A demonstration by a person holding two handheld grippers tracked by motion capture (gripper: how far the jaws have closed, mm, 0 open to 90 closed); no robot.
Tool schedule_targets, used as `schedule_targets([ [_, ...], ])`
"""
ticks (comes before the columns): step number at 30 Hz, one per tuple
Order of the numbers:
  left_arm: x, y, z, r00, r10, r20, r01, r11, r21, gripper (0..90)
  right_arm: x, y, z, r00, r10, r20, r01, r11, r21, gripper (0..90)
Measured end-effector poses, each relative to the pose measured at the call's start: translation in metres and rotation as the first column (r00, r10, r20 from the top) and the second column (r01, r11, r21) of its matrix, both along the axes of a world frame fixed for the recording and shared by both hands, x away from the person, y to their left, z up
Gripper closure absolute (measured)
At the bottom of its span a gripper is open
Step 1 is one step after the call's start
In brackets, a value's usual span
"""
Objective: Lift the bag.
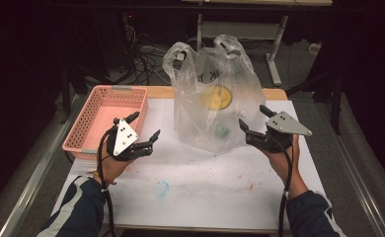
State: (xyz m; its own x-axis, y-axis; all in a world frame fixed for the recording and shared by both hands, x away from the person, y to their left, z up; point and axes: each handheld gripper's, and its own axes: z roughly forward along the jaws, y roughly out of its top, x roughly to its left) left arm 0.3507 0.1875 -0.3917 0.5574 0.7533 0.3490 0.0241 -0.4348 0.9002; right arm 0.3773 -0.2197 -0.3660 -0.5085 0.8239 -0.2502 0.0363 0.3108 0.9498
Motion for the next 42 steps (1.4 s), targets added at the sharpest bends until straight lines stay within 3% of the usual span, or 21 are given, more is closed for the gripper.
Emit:
schedule_targets([
  [5, -0.01, 0.001, -0.005, 1.0, 0.003, 0.006, -0.003, 0.9996, 0.027, 18.7, -0.011, -0.004, -0.006, 0.9998, 0.017, -0.013, -0.017, 1.0, -0.001, 22.1],
  [15, -0.022, 0.011, -0.015, 0.9998, 0.021, 0.001, -0.021, 0.9989, 0.041, 18.7, -0.031, -0.012, -0.012, 0.9993, 0.031, -0.023, -0.031, 0.999, -0.01, 21.0],
  [31, -0.038, 0.021, -0.028, 0.9991, 0.028, -0.031, -0.025, 0.9963, 0.083, 18.6, -0.048, -0.024, -0.02, 0.9982, 0.054, -0.027, -0.054, 0.998, -0.032, 19.0],
  [42, -0.046, 0.027, -0.038, 0.9979, 0.045, -0.046, -0.039, 0.9918, 0.122, 16.2, -0.058, -0.029, -0.037, 0.9965, 0.059, -0.059, -0.062, 0.996, -0.059, 17.5],
])
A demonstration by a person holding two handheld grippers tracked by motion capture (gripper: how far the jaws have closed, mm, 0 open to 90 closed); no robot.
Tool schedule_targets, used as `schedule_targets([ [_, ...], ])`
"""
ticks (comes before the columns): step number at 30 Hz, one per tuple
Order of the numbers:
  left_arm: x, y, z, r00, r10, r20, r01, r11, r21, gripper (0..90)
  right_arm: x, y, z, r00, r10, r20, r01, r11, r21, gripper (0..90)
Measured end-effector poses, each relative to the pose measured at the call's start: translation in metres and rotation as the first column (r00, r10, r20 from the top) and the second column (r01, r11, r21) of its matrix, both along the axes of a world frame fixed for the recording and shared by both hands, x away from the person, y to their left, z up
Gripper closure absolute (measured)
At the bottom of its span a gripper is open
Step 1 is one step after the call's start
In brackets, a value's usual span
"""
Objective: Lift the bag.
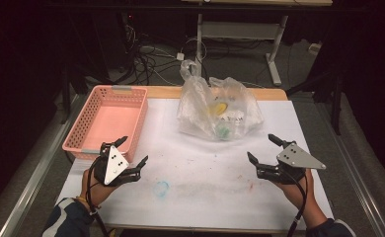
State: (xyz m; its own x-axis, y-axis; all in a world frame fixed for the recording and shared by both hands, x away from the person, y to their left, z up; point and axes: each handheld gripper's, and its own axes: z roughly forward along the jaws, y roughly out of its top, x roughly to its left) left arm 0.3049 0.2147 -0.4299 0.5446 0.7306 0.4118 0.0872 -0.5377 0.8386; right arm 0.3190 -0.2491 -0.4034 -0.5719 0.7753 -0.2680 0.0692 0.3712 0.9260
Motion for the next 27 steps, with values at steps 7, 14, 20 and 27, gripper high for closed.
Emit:
schedule_targets([
  [7, -0.006, 0.004, -0.01, 0.9999, -0.003, -0.014, 0.004, 0.9991, 0.041, 16.2, -0.008, -0.005, -0.014, 0.9999, 0.001, -0.013, -0.001, 1.0, -0.001, 16.6],
  [14, -0.012, 0.011, -0.018, 0.9994, -0.002, -0.034, 0.004, 0.998, 0.063, 16.2, -0.016, -0.009, -0.026, 0.9993, 0.004, -0.037, -0.005, 1.0, -0.021, 16.5],
  [20, -0.017, 0.017, -0.023, 0.9984, -0.003, -0.057, 0.006, 0.9983, 0.057, 16.2, -0.021, -0.011, -0.035, 0.9983, 0.001, -0.059, -0.003, 0.999, -0.039, 16.5],
  [27, -0.022, 0.021, -0.029, 0.9951, -0.004, -0.099, 0.01, 0.998, 0.062, 16.1, -0.029, -0.014, -0.047, 0.9956, -0.006, -0.094, 0.001, 0.999, -0.052, 16.5],
])
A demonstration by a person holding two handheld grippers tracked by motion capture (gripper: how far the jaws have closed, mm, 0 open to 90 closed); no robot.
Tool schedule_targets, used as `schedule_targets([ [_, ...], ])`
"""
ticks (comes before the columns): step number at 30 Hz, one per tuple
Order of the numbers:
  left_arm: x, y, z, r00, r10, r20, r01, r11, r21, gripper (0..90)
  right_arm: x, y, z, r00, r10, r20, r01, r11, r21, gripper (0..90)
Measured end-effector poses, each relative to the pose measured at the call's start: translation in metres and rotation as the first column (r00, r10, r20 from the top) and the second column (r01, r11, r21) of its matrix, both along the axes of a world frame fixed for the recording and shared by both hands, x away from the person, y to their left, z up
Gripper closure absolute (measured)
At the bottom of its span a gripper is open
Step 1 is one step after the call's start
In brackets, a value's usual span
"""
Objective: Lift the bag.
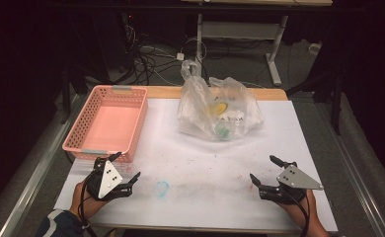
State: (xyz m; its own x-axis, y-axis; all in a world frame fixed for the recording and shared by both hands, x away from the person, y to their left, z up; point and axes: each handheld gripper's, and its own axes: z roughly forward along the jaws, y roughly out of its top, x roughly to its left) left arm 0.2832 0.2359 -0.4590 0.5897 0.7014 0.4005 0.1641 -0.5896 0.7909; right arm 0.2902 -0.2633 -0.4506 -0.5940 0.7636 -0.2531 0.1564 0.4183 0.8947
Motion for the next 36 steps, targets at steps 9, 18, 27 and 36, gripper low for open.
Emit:
schedule_targets([
  [9, -0.008, 0.011, -0.01, 0.9984, 0.031, -0.047, -0.031, 0.9995, 0.012, 16.1, -0.01, -0.007, -0.012, 0.9985, -0.013, -0.054, 0.012, 1.0, -0.004, 16.5],
  [18, -0.011, 0.009, -0.012, 0.9976, 0.013, -0.067, -0.011, 0.9995, 0.03, 16.1, -0.015, -0.01, -0.015, 0.9986, -0.011, -0.052, 0.01, 1.0, -0.013, 16.5],
  [27, -0.012, 0.009, -0.013, 0.9973, 0.001, -0.073, 0.001, 0.9995, 0.03, 16.2, -0.015, -0.009, -0.015, 0.9989, -0.002, -0.046, 0.0, 0.999, -0.035, 16.5],
  [36, -0.012, 0.013, -0.011, 0.9975, 0.005, -0.071, -0.004, 0.9998, 0.02, 16.1, -0.015, -0.006, -0.014, 0.999, 0.007, -0.044, -0.009, 0.999, -0.041, 16.5],
])
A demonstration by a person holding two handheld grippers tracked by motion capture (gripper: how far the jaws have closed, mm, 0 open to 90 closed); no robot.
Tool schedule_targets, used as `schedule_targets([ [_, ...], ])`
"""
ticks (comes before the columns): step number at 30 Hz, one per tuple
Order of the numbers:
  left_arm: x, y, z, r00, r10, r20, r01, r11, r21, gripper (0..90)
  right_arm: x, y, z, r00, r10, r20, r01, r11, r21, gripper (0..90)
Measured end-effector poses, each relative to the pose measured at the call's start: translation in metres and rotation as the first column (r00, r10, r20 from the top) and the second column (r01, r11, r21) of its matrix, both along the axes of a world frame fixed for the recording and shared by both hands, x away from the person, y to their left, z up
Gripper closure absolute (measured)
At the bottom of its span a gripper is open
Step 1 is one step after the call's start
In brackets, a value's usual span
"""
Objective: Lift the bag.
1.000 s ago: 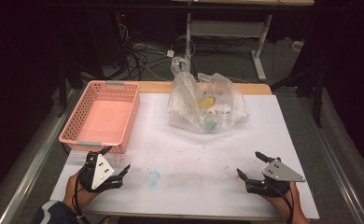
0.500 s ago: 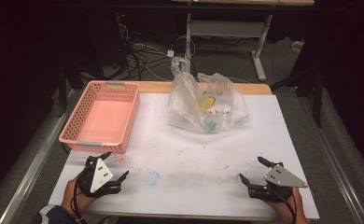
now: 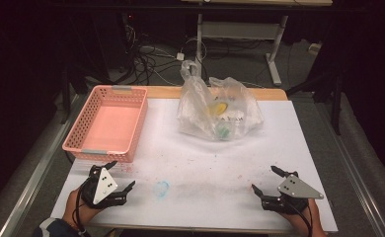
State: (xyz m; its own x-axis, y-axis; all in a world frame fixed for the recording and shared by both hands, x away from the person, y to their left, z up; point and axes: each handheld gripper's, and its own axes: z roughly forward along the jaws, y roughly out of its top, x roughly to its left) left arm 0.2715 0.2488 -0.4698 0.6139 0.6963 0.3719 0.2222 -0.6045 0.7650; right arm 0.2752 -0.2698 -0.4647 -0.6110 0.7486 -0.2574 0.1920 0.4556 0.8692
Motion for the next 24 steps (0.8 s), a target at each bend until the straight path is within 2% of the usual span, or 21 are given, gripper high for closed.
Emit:
schedule_targets([
  [7, 0.0004, -0.0007, 0.0006, 1.0, 0.002, 0.001, -0.002, 1.0, 0.002, 16.1, 0.0017, -0.0018, 0.0, 1.0, -0.005, 0.0, 0.005, 1.0, 0.004, 16.5],
  [18, 0.0062, -0.0028, -0.0005, 0.9996, 0.0, -0.028, 0.0, 1.0, -0.004, 16.1, 0.0035, -0.0063, 0.0003, 0.9999, -0.012, 0.002, 0.012, 1.0, 0.01, 16.6],
  [24, 0.0074, -0.0038, -0.0001, 0.9995, 0.006, -0.03, -0.006, 1.0, -0.007, 16.1, 0.0043, -0.007, -0.0007, 0.9999, -0.013, -0.003, 0.013, 1.0, 0.003, 16.4],
])
